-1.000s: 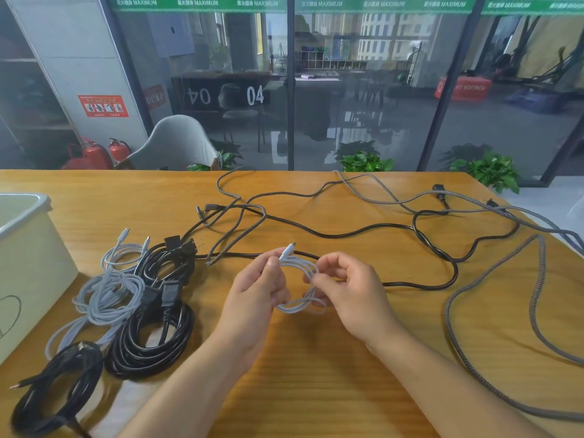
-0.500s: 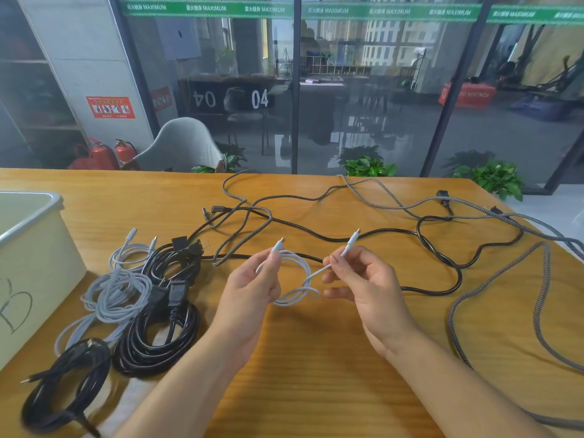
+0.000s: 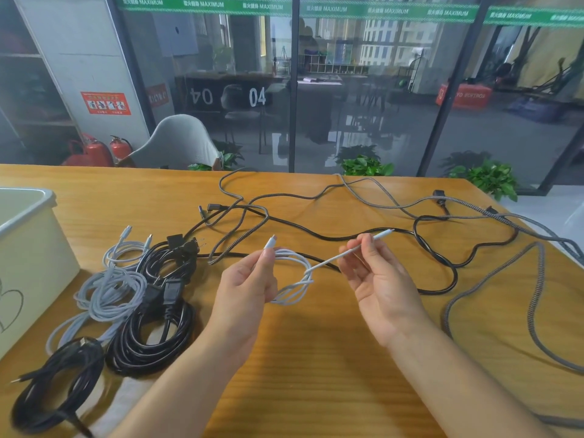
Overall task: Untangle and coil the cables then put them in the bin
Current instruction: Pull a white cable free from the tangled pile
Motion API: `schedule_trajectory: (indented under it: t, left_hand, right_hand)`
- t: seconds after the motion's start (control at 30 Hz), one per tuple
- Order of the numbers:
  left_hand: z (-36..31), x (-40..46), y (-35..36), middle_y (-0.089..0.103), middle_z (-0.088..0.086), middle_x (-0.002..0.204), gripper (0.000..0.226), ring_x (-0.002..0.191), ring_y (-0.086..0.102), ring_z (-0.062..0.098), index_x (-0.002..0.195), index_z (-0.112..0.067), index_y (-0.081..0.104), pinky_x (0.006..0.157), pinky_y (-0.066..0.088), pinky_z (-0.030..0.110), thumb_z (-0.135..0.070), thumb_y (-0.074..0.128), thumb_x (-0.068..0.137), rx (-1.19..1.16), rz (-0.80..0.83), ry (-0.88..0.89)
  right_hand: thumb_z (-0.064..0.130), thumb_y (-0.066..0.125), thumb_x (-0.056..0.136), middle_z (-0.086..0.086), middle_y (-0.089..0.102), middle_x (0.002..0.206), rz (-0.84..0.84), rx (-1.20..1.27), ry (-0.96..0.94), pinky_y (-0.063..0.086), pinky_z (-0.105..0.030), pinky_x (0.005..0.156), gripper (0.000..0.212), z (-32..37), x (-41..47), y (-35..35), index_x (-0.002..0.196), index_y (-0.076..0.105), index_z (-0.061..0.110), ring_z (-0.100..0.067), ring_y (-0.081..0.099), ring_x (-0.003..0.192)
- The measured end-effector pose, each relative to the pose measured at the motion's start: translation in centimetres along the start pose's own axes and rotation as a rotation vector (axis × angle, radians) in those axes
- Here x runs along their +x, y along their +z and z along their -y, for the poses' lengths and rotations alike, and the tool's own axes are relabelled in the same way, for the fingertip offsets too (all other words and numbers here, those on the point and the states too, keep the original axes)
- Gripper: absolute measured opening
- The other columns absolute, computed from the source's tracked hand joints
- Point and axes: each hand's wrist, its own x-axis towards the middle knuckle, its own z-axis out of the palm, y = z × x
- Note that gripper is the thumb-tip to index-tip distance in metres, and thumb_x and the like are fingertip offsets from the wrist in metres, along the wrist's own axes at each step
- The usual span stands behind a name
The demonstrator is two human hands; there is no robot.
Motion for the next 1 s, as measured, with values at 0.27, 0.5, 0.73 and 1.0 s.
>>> schedule_trajectory:
  t: [0.27,0.5,0.73,1.0]
  left_hand:
    - [-0.6,-0.7,0.6,0.022,-0.004,0.061,0.037,0.057,0.021,0.014,0.079,-0.032,0.076,0.062,0.031,0.025,-0.033,0.050,0.105,-0.035,0.132,0.039]
    - [-0.4,-0.9,0.9,0.023,-0.003,0.061,0.035,0.056,0.020,0.014,0.110,-0.007,0.075,0.054,0.029,0.020,-0.032,0.050,0.105,-0.016,0.162,0.051]
    - [-0.4,-0.6,0.2,0.029,-0.001,0.060,0.032,0.056,0.024,0.014,0.103,-0.013,0.075,0.057,0.031,0.027,-0.036,0.053,0.104,0.014,0.126,0.048]
    - [0.4,-0.3,0.2,0.029,0.001,0.062,0.030,0.057,0.023,0.017,0.100,-0.010,0.068,0.062,0.028,0.040,-0.036,0.054,0.104,0.040,0.086,0.079]
  right_hand:
    - [0.021,0.051,0.109,0.004,0.043,0.073,0.184,-0.591,-0.065,0.057,-0.029,0.070,0.025,0.8,0.3,-0.7,0.124,0.072,0.020,-0.009,0.043,0.059]
    - [0.022,0.070,0.099,-0.003,0.071,0.075,0.319,-0.974,0.012,0.045,-0.018,0.055,0.009,1.0,0.0,-1.1,0.102,0.075,0.014,-0.008,0.050,0.055]
    - [0.023,0.062,0.103,0.009,0.065,0.075,0.530,-0.950,0.066,0.034,-0.015,0.054,0.019,0.8,-0.9,-0.5,0.111,0.080,0.020,-0.013,0.041,0.065]
    - [0.008,0.055,0.079,-0.003,0.073,0.107,0.640,-0.739,0.216,0.047,-0.039,0.090,0.048,0.5,-1.4,-0.1,0.123,0.071,0.019,-0.016,0.063,0.097]
